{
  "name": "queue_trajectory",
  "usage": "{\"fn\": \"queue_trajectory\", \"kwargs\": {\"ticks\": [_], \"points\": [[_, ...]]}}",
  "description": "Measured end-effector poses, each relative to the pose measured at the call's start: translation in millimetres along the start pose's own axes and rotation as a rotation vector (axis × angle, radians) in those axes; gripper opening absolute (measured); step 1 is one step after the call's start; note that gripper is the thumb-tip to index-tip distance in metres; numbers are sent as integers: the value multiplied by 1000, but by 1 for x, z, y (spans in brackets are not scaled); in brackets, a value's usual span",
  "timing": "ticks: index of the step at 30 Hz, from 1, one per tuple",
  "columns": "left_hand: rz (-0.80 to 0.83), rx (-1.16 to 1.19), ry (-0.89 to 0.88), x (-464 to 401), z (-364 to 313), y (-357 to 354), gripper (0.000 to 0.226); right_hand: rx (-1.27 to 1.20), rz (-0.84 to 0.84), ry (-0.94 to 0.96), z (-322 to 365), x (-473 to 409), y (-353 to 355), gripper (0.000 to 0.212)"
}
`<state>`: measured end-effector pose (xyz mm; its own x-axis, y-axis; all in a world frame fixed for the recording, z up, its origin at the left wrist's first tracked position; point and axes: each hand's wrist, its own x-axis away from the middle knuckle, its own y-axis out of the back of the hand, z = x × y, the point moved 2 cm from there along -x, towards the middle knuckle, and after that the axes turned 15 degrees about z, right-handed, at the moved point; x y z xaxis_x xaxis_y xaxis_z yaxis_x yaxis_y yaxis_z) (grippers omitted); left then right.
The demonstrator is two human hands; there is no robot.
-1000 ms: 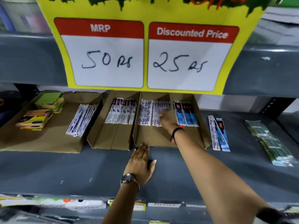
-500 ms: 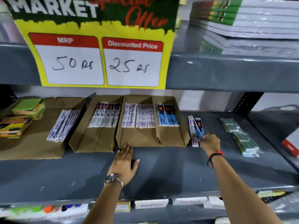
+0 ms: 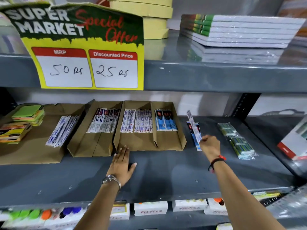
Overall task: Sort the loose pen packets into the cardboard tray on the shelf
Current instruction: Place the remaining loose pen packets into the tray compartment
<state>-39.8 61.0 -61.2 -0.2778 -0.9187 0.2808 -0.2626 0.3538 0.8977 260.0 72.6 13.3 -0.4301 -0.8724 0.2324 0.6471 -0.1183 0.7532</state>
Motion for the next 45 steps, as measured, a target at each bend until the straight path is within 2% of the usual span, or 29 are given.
{"fn": "queue_trajectory", "kwargs": {"ticks": [3, 6, 8, 11, 13, 15, 17, 19, 22, 24, 28, 34, 36, 39, 42, 45], "points": [[-118, 266, -23, 4, -17, 21, 61, -4, -47, 145, 5, 10, 29, 25], [-183, 672, -108, 8, -44, 50, 58, 88, 112, 325, 14, 21, 51, 22], [-187, 873, -149, 8, -58, 68, 50, 139, 221, 419, 23, 29, 58, 34], [-199, 957, -187, 7, -66, 83, 23, 145, 278, 507, 37, 40, 62, 41], [-220, 1021, -214, 14, -71, 88, 10, 149, 296, 532, 43, 46, 62, 32], [-266, 1071, -222, 19, -72, 90, 10, 155, 295, 543, 47, 48, 61, 15], [-263, 1171, -228, 23, -67, 90, 23, 164, 275, 542, 46, 48, 60, 12], [-227, 1227, -212, 23, -64, 88, 24, 164, 263, 539, 46, 48, 59, 12], [-226, 1158, -227, 27, -71, 89, 10, 156, 275, 548, 47, 47, 58, 13], [-268, 1109, -244, 25, -72, 90, 12, 125, 317, 554, 46, 46, 58, 15], [-296, 1075, -244, 21, -69, 93, 15, 23, 434, 572, 42, 42, 61, 34], [-305, 1049, -226, 17, -58, 83, 23, -69, 588, 530, 33, 42, 37, 38], [-265, 837, -143, 13, -44, 67, 34, -188, 561, 472, 31, 39, 24, 34], [-154, 306, -33, 7, -20, 31, 61, -514, 484, 374, 36, 33, -2, 30], [-38, 33, -6, 3, -6, 1, 96, -745, 387, 302, 57, 28, -36, 29], [-47, -5, 7, -2, 0, -9, 83, -825, 303, 283, 87, 19, -69, 27]]}}
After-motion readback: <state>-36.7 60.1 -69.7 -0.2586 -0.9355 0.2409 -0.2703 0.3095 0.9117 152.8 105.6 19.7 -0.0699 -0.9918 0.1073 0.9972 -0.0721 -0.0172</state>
